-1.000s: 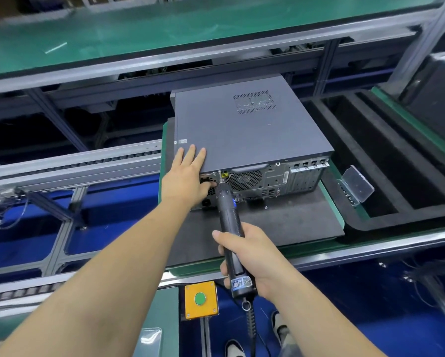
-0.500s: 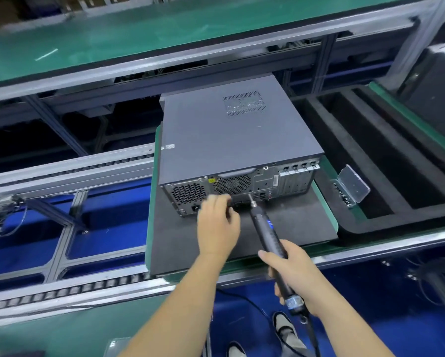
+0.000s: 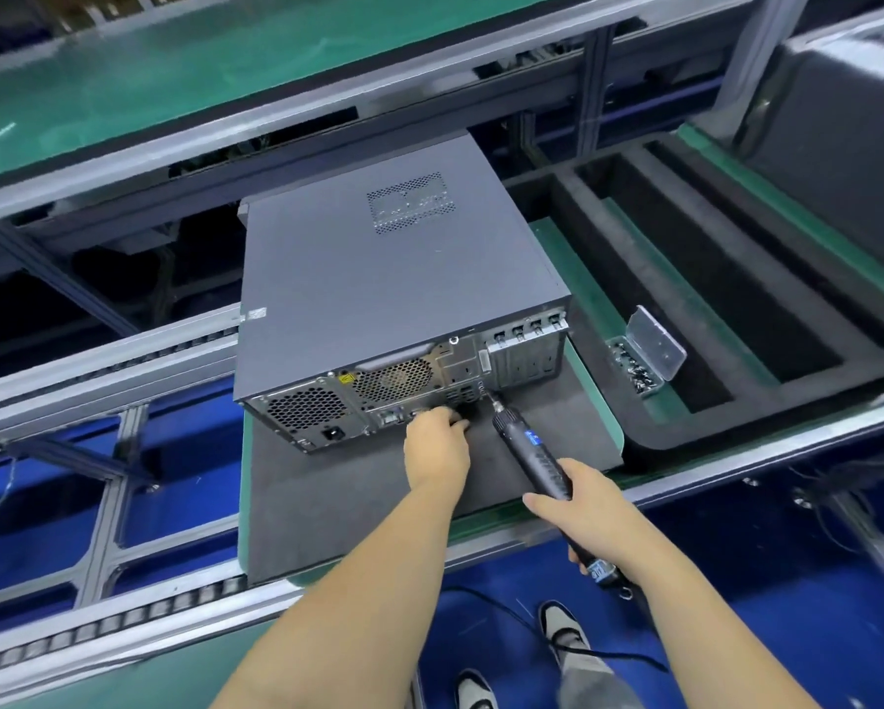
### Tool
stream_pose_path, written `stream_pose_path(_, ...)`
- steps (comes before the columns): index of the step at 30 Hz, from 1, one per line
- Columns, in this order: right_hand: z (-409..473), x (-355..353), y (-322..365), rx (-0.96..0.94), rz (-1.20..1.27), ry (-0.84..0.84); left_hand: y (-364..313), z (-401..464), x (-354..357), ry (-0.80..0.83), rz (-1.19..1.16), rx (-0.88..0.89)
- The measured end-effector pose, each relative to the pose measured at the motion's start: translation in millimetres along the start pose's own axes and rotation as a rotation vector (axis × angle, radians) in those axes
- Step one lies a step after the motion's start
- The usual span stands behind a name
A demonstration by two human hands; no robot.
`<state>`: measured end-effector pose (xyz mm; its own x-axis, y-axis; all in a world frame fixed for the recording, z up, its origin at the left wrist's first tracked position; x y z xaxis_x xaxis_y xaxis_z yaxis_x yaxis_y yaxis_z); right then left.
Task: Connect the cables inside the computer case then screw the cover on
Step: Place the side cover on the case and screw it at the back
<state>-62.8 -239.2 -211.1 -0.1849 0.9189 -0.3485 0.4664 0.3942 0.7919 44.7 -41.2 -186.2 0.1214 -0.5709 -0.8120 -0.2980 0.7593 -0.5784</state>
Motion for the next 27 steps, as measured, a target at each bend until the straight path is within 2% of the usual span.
stream_pose_path(2,-1.8,-1.5,1.5,-0.017,-0.004,0.019,11.8,0.2,-5.8,-0.036,-0.194,-0.114)
stream_pose_path(5,-7.8,-1.4,3.7,-0.058,-0.055,0.069,37.8,-8.5,8.1,0.024,-0.904,-0.530)
stream_pose_path(6,-10.2,-0.1,4.2,-0.072,-0.072,0.083,38.3,-13.0,13.0,0.068,-1.081,-0.616)
stream_pose_path(9,-13.6,9.0,8.1,-0.111,-0.115,0.107,38.5,-21.1,18.1,0.177,-1.358,-0.752)
stream_pose_path(11,-14.0,16.0,11.9,-0.129,-0.117,0.123,40.6,-22.4,16.7,0.227,-1.430,-0.804)
stream_pose_path(16,-12.2,25.4,20.2,-0.150,-0.135,0.156,47.8,-22.0,10.8,0.307,-1.426,-0.833)
stream_pose_path(22,-11.4,27.4,20.4,-0.156,-0.128,0.145,55.1,-19.8,7.8,0.275,-1.405,-0.862)
stream_pose_path(27,-12.5,29.0,19.4,-0.153,-0.162,0.140,53.6,-22.7,10.7,0.323,-1.369,-0.852)
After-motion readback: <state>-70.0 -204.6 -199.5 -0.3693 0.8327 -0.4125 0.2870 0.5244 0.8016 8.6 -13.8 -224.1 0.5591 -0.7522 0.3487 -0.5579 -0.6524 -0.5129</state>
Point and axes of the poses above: each hand's wrist, its own z-axis towards the middle knuckle, its own x-axis out of the palm, y = z × x, the point moved 10 cm from there along z, towards the middle knuckle, and after that the axes turned 6 degrees about -y, right-handed, at the moved point
